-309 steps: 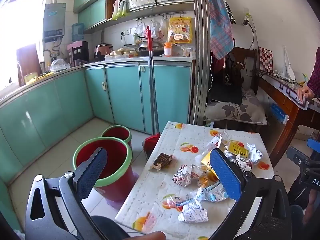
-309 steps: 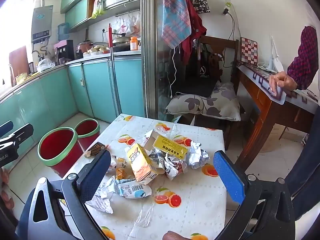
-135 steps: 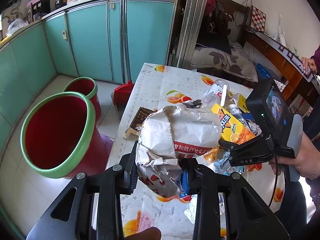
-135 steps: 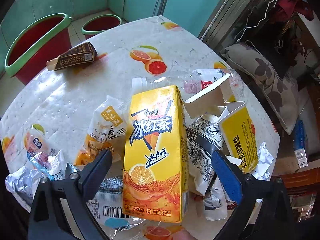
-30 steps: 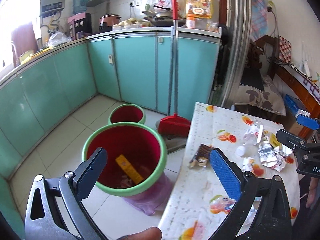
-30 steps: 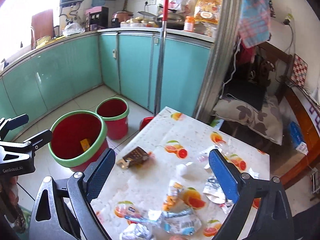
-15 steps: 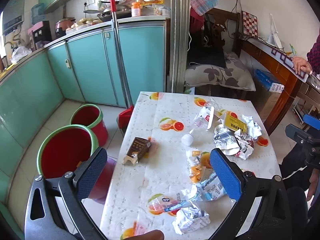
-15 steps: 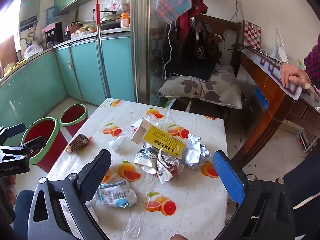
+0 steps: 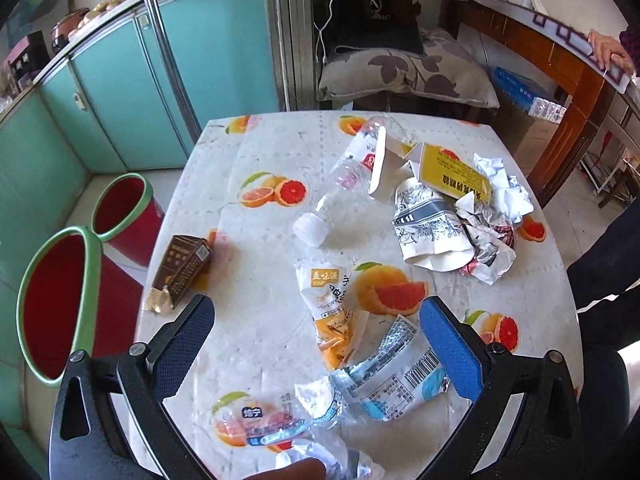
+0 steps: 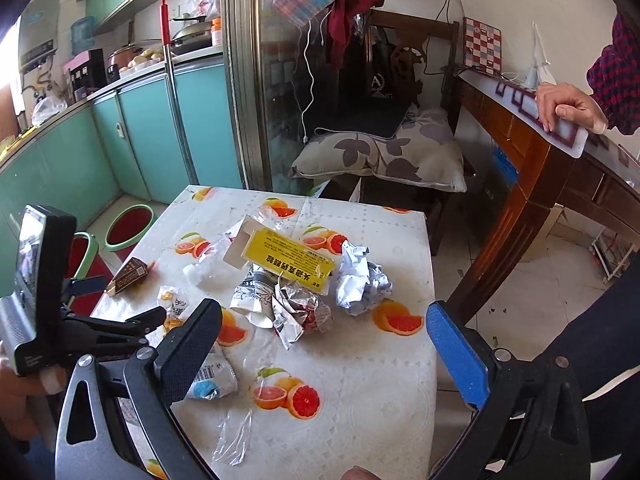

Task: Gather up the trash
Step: 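Move both tools back over the table, then grasp the orange snack bag with the left tool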

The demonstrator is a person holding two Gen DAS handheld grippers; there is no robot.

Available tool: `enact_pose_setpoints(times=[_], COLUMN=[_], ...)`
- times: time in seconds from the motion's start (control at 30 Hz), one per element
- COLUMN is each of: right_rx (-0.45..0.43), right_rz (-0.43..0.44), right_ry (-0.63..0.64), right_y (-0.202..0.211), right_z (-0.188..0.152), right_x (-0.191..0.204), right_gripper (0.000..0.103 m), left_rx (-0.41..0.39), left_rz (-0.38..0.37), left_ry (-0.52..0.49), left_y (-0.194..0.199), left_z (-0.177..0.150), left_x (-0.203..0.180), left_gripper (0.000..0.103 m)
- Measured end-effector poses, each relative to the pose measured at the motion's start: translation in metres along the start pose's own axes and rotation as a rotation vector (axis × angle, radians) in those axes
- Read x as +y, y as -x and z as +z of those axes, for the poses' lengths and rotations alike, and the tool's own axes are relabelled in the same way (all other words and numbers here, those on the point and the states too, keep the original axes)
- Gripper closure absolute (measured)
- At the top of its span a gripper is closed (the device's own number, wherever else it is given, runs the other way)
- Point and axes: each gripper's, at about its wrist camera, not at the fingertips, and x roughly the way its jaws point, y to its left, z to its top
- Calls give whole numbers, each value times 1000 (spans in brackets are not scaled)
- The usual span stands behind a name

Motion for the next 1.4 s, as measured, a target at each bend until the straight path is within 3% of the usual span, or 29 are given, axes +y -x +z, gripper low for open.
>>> enact_pose_setpoints(times=[0.23, 0.4, 0.43, 0.5, 0.57, 0.9, 1.13, 1.4], right_rx=[14, 31, 35, 42, 49, 96, 196, 247], right_rz=[-6, -7, -8, -5, 0, 79, 120, 123], right_ry=[-9, -26, -27, -28, -30, -8, 142, 291], right_y=[-11, -21, -23, -28, -32, -72, -136, -187], right_z=[-6, -9, -10, -12, -13, -16, -26, -31], right_x=[-11, -18, -19, -21, -22, -14, 2, 17], right_gripper=[1, 1, 1, 1, 1, 1, 1, 1], left_rx=[126, 172, 180, 188, 185, 73, -15, -47], left_rz=[0, -5, -9, -6, -6, 12, 6, -5], left_ry=[19, 28, 29, 22, 20, 26, 46, 86], left_y=[-53, -65, -67, -68, -67, -24, 18, 37], left_z=[-3, -3, -3, -4, -4, 3, 4, 0], left_x=[-4, -4, -3, -3, -3, 9, 27, 41], left_gripper=[2, 42, 46, 73, 81, 82, 82, 82])
